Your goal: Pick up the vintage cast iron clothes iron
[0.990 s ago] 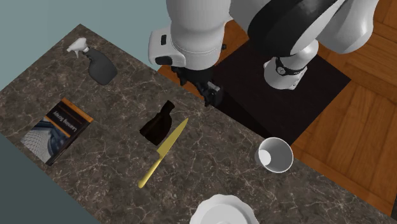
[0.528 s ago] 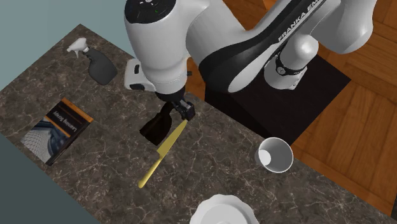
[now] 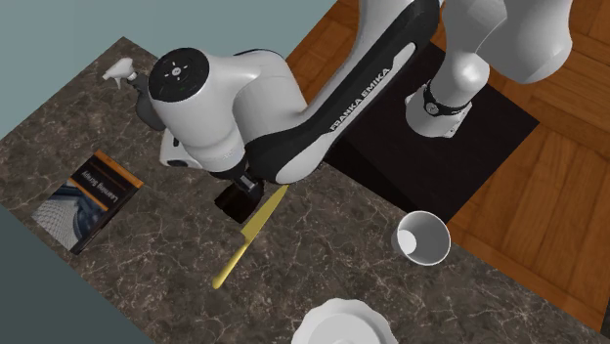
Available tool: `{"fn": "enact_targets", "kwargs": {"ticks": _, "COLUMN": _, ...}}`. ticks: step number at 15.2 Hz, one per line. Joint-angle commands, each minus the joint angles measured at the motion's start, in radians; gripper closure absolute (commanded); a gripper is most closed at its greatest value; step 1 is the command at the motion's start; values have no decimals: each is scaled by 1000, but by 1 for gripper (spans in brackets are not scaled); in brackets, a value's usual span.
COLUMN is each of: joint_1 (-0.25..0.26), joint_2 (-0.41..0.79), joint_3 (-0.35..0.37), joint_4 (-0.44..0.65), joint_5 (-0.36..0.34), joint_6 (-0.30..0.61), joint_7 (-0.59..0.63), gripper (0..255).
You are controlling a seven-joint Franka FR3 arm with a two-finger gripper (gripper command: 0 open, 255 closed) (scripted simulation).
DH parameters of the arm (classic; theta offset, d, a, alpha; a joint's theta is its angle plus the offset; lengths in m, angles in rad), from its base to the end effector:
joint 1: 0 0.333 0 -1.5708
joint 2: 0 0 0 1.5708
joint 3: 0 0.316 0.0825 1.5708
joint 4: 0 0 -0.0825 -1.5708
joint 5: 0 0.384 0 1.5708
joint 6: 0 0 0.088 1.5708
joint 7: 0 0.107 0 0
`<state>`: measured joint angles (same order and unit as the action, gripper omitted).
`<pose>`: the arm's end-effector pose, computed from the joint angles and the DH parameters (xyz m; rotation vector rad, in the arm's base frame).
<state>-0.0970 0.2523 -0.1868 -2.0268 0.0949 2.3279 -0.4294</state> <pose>0.5747 -0.1624 0.3312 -3.1331 -0.1400 -0.0933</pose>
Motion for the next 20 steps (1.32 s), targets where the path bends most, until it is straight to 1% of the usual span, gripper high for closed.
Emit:
{"fn": "enact_targets", "kwargs": {"ticks": 1, "joint_1": -11, "joint_2": 53, "joint_3": 1, "joint_4": 39, "joint_5": 14, "joint_6": 13, "joint_7": -19, "gripper": 0}}
{"fn": "enact_targets", "kwargs": {"ticks": 8, "joint_1": -18, "joint_2": 118, "joint_3": 11, "joint_4": 19, "joint_5": 35, "joint_6": 97, "joint_7": -35, "gripper": 0}}
{"fn": "enact_targets", "kwargs": {"ticks": 10, "joint_1": -18, "joint_2": 118, "joint_3": 11, "joint_4": 19, "joint_5": 35, "joint_6": 97, "joint_7": -35, "gripper": 0}}
{"fn": "enact_targets", "kwargs": {"ticks": 11, "joint_1": -18, "joint_2": 116, "joint_3": 11, "joint_4": 17, "joint_5": 34, "joint_6": 97, "joint_7": -34, "gripper": 255}}
{"fn": "enact_targets", "kwargs": {"ticks": 20, "joint_1": -18, "joint_2": 118, "joint_3": 11, "joint_4": 19, "joint_5": 35, "joint_6": 97, "joint_7": -35, "gripper": 255}}
